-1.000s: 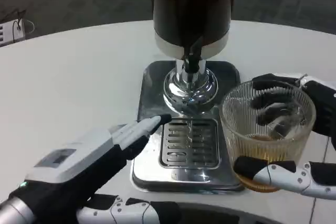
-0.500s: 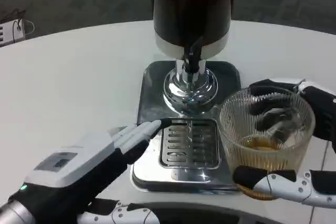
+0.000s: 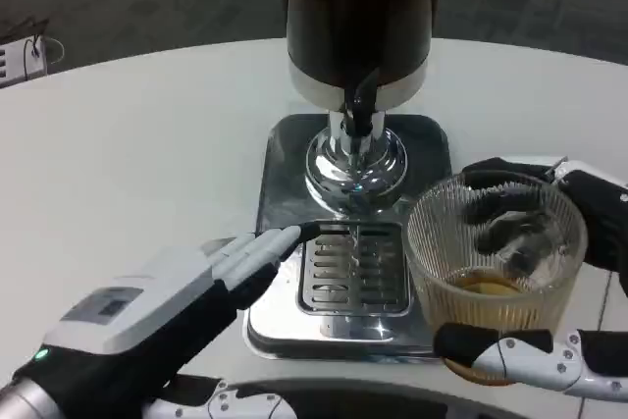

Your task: Grasp the cup under the faucet to collect the drink, then remove the cup.

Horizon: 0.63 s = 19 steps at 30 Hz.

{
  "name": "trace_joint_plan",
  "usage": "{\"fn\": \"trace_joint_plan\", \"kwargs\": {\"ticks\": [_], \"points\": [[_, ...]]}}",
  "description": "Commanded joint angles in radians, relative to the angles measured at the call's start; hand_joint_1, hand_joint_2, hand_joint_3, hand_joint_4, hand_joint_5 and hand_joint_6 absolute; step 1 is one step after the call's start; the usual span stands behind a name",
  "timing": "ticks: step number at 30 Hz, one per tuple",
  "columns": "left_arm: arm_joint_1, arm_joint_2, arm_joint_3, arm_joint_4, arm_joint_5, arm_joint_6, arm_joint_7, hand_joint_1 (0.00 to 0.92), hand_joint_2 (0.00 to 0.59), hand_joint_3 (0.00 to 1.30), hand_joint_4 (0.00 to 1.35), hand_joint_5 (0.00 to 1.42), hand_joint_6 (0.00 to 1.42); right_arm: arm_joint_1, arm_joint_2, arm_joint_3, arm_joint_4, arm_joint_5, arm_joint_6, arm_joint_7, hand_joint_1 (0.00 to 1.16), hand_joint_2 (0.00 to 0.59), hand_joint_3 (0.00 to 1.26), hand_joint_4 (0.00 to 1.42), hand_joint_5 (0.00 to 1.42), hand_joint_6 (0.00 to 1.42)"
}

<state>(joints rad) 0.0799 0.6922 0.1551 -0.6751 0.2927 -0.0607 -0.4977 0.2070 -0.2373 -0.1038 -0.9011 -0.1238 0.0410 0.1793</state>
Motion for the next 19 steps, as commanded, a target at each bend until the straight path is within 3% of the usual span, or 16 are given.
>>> {"fn": "trace_joint_plan", "kwargs": {"ticks": [1,19], "points": [[0.012,0.008,0.011,-0.003,0.011,0.005,-0.012,0.0,0.015,0.0,0.0,0.0,0.0,0.013,0.004,0.008,-0.038,0.006,-0.05,0.001,0.93,0.2,1.0,1.2,1.32,1.42],[0.007,0.007,0.003,0.001,0.014,0.009,-0.012,0.0,0.015,0.0,0.0,0.0,0.0,0.018,0.002,0.02,-0.039,0.005,-0.046,0.0,0.93,0.2,1.0,1.2,1.32,1.42]]}}
